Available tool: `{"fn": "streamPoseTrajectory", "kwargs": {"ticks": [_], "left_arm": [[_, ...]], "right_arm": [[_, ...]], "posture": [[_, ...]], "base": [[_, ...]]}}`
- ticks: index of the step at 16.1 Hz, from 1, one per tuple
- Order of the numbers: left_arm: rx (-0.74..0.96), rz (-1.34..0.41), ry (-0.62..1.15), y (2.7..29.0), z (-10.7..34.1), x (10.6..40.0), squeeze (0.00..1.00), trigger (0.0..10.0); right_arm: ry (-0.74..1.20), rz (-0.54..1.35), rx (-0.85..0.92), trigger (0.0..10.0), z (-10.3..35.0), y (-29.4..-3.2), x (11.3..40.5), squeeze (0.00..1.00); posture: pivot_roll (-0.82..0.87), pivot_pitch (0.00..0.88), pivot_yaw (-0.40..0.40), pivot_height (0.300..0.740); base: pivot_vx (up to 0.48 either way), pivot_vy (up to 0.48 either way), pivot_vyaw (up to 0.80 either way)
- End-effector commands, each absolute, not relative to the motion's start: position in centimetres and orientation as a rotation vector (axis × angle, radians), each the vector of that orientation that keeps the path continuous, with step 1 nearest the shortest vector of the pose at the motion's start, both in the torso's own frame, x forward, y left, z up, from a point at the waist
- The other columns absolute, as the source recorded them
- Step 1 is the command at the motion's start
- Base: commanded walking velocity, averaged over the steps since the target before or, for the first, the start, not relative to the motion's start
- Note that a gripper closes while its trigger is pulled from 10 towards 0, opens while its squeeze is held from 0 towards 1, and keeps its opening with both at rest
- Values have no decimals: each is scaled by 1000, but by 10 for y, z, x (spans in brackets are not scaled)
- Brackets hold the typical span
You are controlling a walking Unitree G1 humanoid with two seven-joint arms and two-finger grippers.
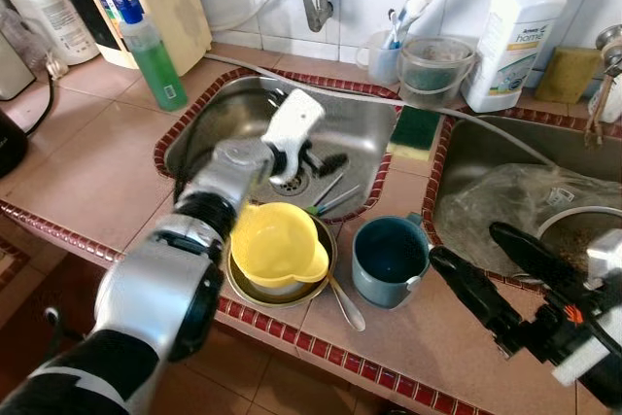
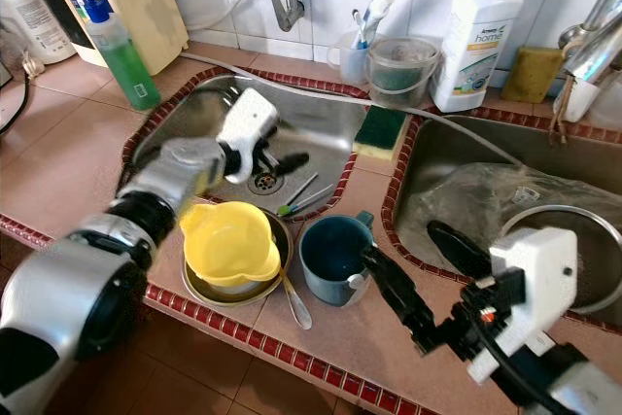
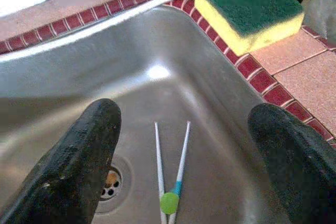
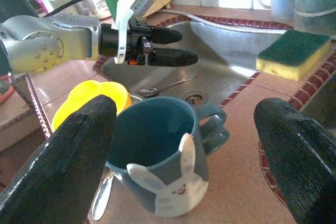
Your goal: Kitchen organization
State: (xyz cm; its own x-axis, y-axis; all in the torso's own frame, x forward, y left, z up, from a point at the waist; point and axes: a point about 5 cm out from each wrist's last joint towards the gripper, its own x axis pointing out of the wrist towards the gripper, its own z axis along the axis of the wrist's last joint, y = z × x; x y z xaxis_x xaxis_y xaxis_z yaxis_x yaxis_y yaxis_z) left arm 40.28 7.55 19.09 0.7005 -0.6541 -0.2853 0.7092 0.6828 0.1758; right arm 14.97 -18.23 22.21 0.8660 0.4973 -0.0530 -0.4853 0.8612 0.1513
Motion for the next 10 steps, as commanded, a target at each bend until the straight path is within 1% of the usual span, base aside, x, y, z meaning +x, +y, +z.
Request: {"fn": "streamPoseTrajectory", "kwargs": {"ticks": [1, 4, 5, 6, 8, 10], "left_arm": [[287, -758, 170, 82, 206, 407, 1000, 10000], [284, -763, 123, 91, 225, 411, 1000, 10000], [283, -765, 113, 96, 229, 411, 643, 10000], [261, -741, 105, 106, 235, 413, 0, 10000], [237, -727, 99, 122, 239, 413, 0, 10000], [274, -744, 76, 142, 245, 409, 0, 10000]], "right_arm": [[89, 525, 129, 10000, 222, -182, 152, 0], [76, 542, 138, 10000, 222, -181, 162, 0], [71, 550, 136, 10000, 222, -180, 165, 0], [65, 561, 142, 10000, 221, -178, 172, 0], [53, 575, 161, 10000, 219, -173, 185, 0], [51, 629, 155, 10000, 216, -166, 193, 0]], "posture": [[-340, 93, 102, 740], [-293, 76, 85, 740], [-279, 72, 82, 740], [-263, 66, 78, 740], [-233, 57, 70, 740], [-181, 41, 47, 740]], "base": [[0, 0, 0], [0, 0, 0], [0, 0, 0], [0, 0, 0], [0, 0, 0], [0, 0, 0]]}}
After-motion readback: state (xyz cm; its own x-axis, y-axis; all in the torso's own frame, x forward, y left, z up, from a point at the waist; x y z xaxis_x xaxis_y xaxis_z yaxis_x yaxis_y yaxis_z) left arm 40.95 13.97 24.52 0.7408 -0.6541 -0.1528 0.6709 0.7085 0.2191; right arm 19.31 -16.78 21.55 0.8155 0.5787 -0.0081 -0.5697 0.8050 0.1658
